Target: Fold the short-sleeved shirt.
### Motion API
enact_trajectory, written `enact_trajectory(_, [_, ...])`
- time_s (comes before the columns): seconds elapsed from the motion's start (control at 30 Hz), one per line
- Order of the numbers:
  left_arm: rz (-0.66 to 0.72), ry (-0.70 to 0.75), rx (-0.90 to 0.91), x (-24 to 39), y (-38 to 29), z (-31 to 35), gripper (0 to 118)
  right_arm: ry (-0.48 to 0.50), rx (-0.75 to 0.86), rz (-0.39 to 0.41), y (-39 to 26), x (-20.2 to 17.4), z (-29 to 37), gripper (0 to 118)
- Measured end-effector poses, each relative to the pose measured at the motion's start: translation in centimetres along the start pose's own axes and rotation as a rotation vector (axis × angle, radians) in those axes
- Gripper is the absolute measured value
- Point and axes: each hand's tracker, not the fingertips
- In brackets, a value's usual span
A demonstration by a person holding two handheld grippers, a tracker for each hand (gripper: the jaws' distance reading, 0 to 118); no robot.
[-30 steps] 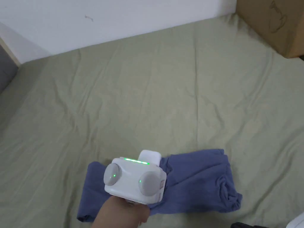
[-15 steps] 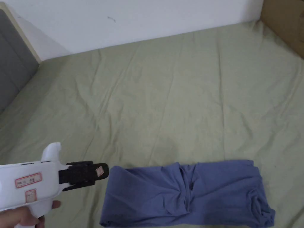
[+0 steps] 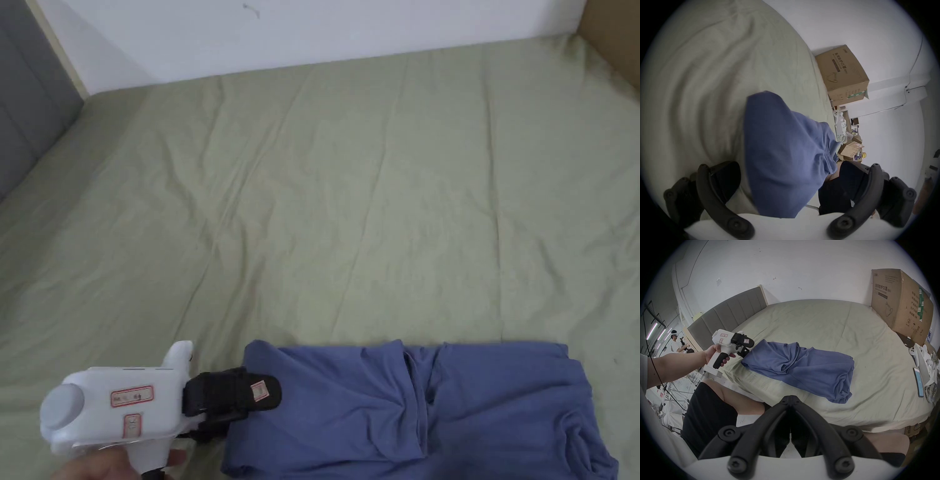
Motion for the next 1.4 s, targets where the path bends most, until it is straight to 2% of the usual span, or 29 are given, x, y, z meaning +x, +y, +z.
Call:
enact_trajectory(0.07, [-0.065, 0.031, 0.003, 0.2, 0.3, -0.5, 118, -0.007, -0.003, -0.002, 0.0, 0.1, -0.1, 0])
enact_trajectory(0.1, [-0.059, 0.02, -0.002, -0.3, 0.4, 0.4, 110, -0.007, -0.003, -0.006, 0.1, 0.1, -0.1, 0])
enact_trajectory(0.13, [-0.074, 0.017, -0.007, 0.0, 0.3, 0.5, 81, -0.005, -0.004, -0.01, 0.1, 0.2, -0.1, 0])
enact_trajectory(0.17, [-0.141, 0.119, 0.016, 0.1, 0.5, 0.8, 25, -0.002, -0.004, -0.011, 0.1, 0.1, -0.2, 0])
enact_trajectory(0.2, [-0.176, 0.253, 0.032, 0.2, 0.7, 0.9, 9, -0.001, -0.006, -0.011, 0.1, 0.1, -0.2, 0])
enact_trajectory(0.23, [-0.149, 0.32, 0.02, 0.1, 1.1, 1.0, 9, 0.0, -0.007, -0.006, 0.1, 0.0, -0.3, 0])
enact_trajectory(0.27, [-0.038, 0.219, -0.002, -0.6, 1.2, 1.5, 9, 0.001, -0.01, 0.0, 0.1, -0.2, -0.4, 0])
enact_trajectory(0.3, [-0.016, 0.149, 0.01, -0.1, 1.3, 1.8, 9, 0.004, -0.012, 0.003, 0.1, -0.3, -0.5, 0])
enact_trajectory(0.37, [-0.134, 0.25, 0.014, 2.3, 0.6, 2.5, 9, 0.009, -0.006, 0.009, 0.2, -0.6, -0.3, 0])
enact_trajectory(0.43, [-0.143, 0.268, 0.012, 3.5, 0.5, 3.8, 9, 0.019, 0.0, 0.011, 0.2, -0.7, 0.0, 0])
enact_trajectory(0.5, [-0.156, 0.373, 0.03, 3.9, 1.8, 6.4, 9, 0.016, 0.009, 0.019, 0.2, -0.8, 0.3, 0])
enact_trajectory(0.6, [-0.08, 0.53, 0.045, 4.2, 3.1, 10.5, 9, 0.026, 0.028, 0.008, -0.2, -0.5, 0.7, 0])
enact_trajectory(0.67, [-0.132, 0.646, 0.038, 4.2, 4.6, 13.3, 9, 0.034, 0.038, 0.009, -0.3, -0.6, 0.8, 0])
enact_trajectory(0.73, [-0.131, 0.688, 0.005, 6.4, 5.2, 14.7, 9, 0.046, 0.049, 0.012, -0.5, -0.6, 0.9, 0])
enact_trajectory(0.9, [-0.267, 0.743, -0.024, 17.2, 2.5, 10.5, 9, 0.086, 0.078, 0.005, -1.0, -0.5, 1.1, 0])
enact_trajectory(1.0, [-0.309, 0.663, -0.033, 20.8, 1.8, 5.9, 9, 0.097, 0.081, 0.004, -1.6, 0.0, 1.5, 0])
enact_trajectory(1.13, [-0.352, 0.593, -0.131, 22.7, 1.0, -1.9, 9, 0.081, 0.097, 0.0, -2.2, 1.0, 3.0, 0])
enact_trajectory(1.3, [-0.336, 0.582, -0.204, 20.0, 1.4, -11.2, 9, 0.046, 0.121, -0.026, -3.1, 2.3, 4.9, 0])
enact_trajectory(1.33, [-0.314, 0.589, -0.225, 19.4, 1.4, -12.8, 12, 0.044, 0.123, -0.029, -3.2, 2.5, 5.3, 0])
enact_trajectory(1.37, [-0.278, 0.602, -0.251, 18.6, 1.2, -14.3, 21, 0.039, 0.127, -0.034, -3.3, 2.6, 5.6, 0])
enact_trajectory(1.4, [-0.266, 0.613, -0.271, 17.8, 1.0, -15.7, 43, 0.034, 0.131, -0.038, -3.4, 2.8, 5.9, 0])
